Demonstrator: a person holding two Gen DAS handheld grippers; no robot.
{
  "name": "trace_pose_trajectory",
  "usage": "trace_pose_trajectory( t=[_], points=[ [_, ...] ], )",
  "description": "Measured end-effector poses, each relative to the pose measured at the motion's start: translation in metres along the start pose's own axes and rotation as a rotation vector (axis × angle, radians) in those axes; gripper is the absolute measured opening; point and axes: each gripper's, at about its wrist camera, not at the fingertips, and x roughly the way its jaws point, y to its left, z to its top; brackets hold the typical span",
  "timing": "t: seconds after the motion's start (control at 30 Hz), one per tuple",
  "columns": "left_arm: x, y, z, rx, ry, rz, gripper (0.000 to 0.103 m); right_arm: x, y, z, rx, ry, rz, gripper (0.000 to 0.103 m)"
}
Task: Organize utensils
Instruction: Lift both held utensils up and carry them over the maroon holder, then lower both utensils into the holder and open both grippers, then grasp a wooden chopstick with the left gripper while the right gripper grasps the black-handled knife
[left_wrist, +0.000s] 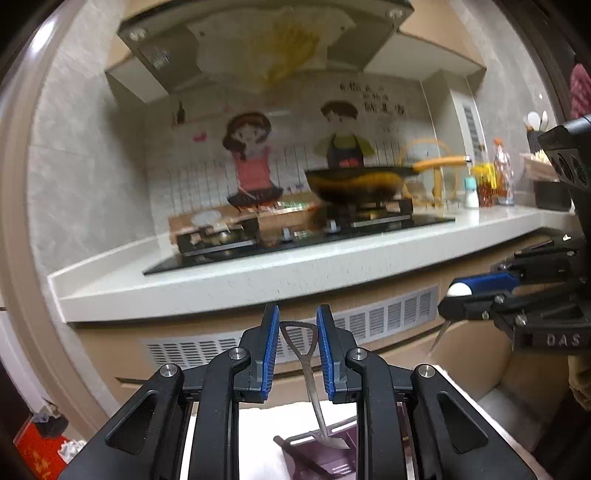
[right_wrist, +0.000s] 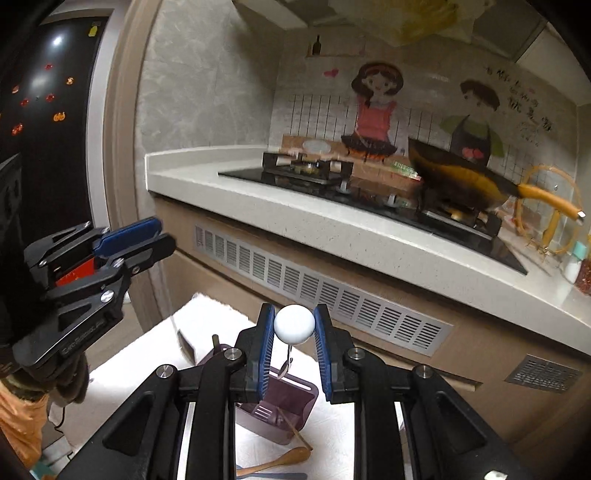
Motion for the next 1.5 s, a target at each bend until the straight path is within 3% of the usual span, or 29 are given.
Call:
trace_pose_trajectory(
  t=[0.17,0.4,0.53,0.63,0.7,0.77,0.83,0.93,1.13,1.4,1.5],
  points=[
    [0.051,-0.004,-0.036,-0.033,0.11,-0.04,0.021,0.058,-0.009,-0.019,0.041,0.138,0.042,0.02],
    [0.112,-0.005,-0.111,-0.122,0.351,-0.083,0.022,0.143,-0.003,-0.075,0.06,0.359,0.06,0.02],
    [0.116,0.002,-0.137,-0.17,0.408,-0.073,0.022,0.165,0.0,-0.095,0.08,0.43,0.072,0.021],
    [0.104,0.012,-0.138,-0.209,0.39,-0.051,0.024,0.156,0.004,-0.098,0.05,0.391,0.025,0.026],
    [0.091,0.017,-0.137,-0.222,0.375,-0.026,0.03,0.14,0.008,-0.094,0.02,0.327,-0.025,0.038],
    [0.074,0.02,-0.137,-0.221,0.36,0.004,0.041,0.119,0.012,-0.091,-0.005,0.242,-0.057,0.059],
    [0.058,0.024,-0.14,-0.219,0.349,0.022,0.048,0.099,0.019,-0.092,-0.026,0.172,-0.059,0.067],
    [0.036,0.024,-0.155,-0.221,0.357,0.038,0.051,0.073,0.036,-0.104,-0.064,0.11,-0.041,0.067],
    [0.005,0.014,-0.203,-0.225,0.447,0.015,0.059,0.061,0.078,-0.148,-0.137,0.108,0.022,0.067],
    [-0.025,-0.015,-0.262,-0.226,0.605,-0.083,0.059,0.06,0.091,-0.206,-0.129,0.197,0.11,0.068],
    [-0.018,-0.017,-0.276,-0.284,0.669,-0.059,0.056,0.061,0.096,-0.226,-0.13,0.228,0.122,0.068]
  ],
)
